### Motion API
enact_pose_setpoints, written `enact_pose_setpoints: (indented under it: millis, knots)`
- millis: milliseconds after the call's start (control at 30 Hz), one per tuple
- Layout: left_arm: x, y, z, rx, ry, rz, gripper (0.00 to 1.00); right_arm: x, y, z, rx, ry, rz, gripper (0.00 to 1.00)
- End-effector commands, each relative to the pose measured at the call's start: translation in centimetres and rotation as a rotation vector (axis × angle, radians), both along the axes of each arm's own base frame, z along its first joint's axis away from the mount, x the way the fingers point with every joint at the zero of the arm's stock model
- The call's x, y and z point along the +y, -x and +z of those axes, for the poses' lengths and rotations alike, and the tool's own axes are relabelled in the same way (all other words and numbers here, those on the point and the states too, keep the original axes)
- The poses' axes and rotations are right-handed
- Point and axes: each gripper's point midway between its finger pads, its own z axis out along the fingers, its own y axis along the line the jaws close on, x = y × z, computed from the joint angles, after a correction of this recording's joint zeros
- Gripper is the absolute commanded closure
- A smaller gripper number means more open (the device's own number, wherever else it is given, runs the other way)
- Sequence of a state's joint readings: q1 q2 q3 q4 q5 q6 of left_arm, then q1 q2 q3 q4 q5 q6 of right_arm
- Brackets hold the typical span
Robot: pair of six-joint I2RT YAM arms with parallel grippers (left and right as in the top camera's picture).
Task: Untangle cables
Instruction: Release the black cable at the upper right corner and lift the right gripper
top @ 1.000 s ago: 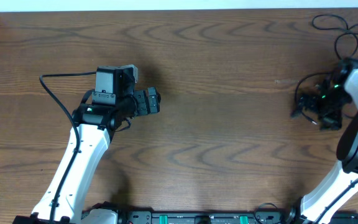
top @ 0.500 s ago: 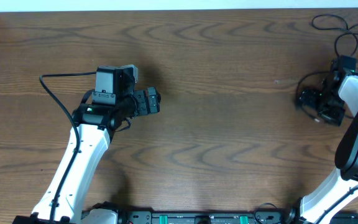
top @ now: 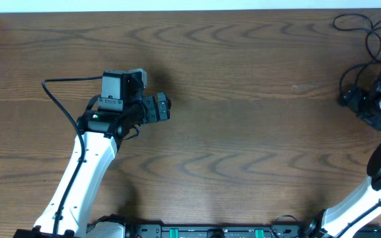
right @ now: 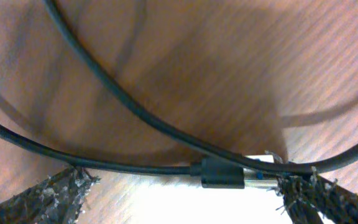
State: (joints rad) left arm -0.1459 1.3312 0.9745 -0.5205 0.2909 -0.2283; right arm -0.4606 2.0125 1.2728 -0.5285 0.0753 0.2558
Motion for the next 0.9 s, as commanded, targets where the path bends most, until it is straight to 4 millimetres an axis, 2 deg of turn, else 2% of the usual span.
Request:
enact_pose_setpoints:
  millis: [0,200,367,500,600,667,833,867]
  knots:
    - [-0.2,0.1,0.3,-0.007,0.005,-0.016,0.00,0.4,2.6,-6.2,0.129,-0.036,0.001,0.03]
    - [-0.2,0.1,0.3,-0.007,0.005,-0.016,0.00,-0.2,0.6,-8.4,0.049,-0.031,-0.042,0.05]
    - [-0.2,0.1,0.3,-0.007,0.005,-0.016,0.00,-1.6,-1.6,-7.5,-0.020,-0.008,-0.057,0.05]
    - [-0.2,0.1,0.3,-0.007,0.005,-0.016,0.00,-3.0,-3.4,-5.3,-0.049,-0.003,-0.065,0.03]
    - [-0.2,0.1,0.3,-0.007,0.005,-0.016,0.00,-3.1,-5.1,-3.1,-0.069,-0.034,-0.028,0.02]
    - [-0.2,0.1,0.3,-0.007,0.005,-0.016,0.00,-2.8,-6.2,-1.0,-0.076,-0.065,0.017,0.01]
    - [-0.2,0.1,0.3,-0.007,0.005,-0.016,0.00,-3.1,-7.0,3.7,-0.044,-0.078,0.046,0.01]
    - [-0.2,0.1,0.3,-0.007,0.005,-0.016,0.00,-3.1,-7.2,5.3,-0.043,-0.078,0.049,0.01]
